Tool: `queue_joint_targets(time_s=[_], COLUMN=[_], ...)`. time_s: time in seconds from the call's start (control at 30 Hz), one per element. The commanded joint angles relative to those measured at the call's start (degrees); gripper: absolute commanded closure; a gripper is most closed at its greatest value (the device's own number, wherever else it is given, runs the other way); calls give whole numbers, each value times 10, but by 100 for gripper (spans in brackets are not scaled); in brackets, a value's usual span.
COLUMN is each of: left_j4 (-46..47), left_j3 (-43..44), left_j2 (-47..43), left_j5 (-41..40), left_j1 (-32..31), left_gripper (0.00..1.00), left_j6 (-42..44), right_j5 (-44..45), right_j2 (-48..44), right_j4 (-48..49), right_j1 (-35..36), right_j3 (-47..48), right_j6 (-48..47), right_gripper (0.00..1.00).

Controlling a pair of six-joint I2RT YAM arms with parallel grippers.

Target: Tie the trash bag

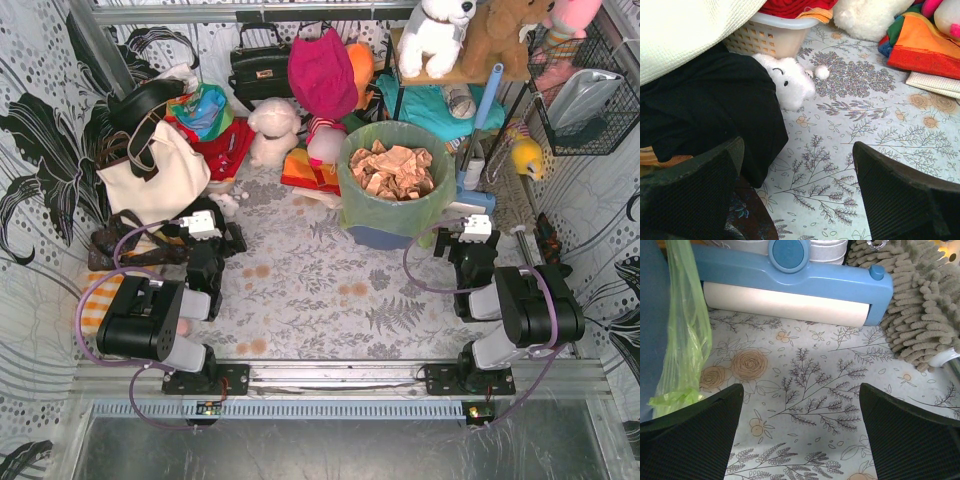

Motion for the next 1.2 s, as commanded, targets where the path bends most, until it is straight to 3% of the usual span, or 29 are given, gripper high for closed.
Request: queue_joint_targets(time_s=[0.0,1.03,1.17], left_j4=[23,27,0], left_j3=[12,8,15], left_j2=[3,-1,-25], left_j5=[4,-4,-10], left_j1=[5,5,4], left_gripper=[2,2,2], left_j6=[-1,4,2], right_j5=[-15,8,17], right_j2=[0,0,-35], right_j4=[0,6,-3], right_j1=[-13,-13,-13], right_j3=[15,12,0], right_j6=[14,19,20], right_gripper=[3,3,3])
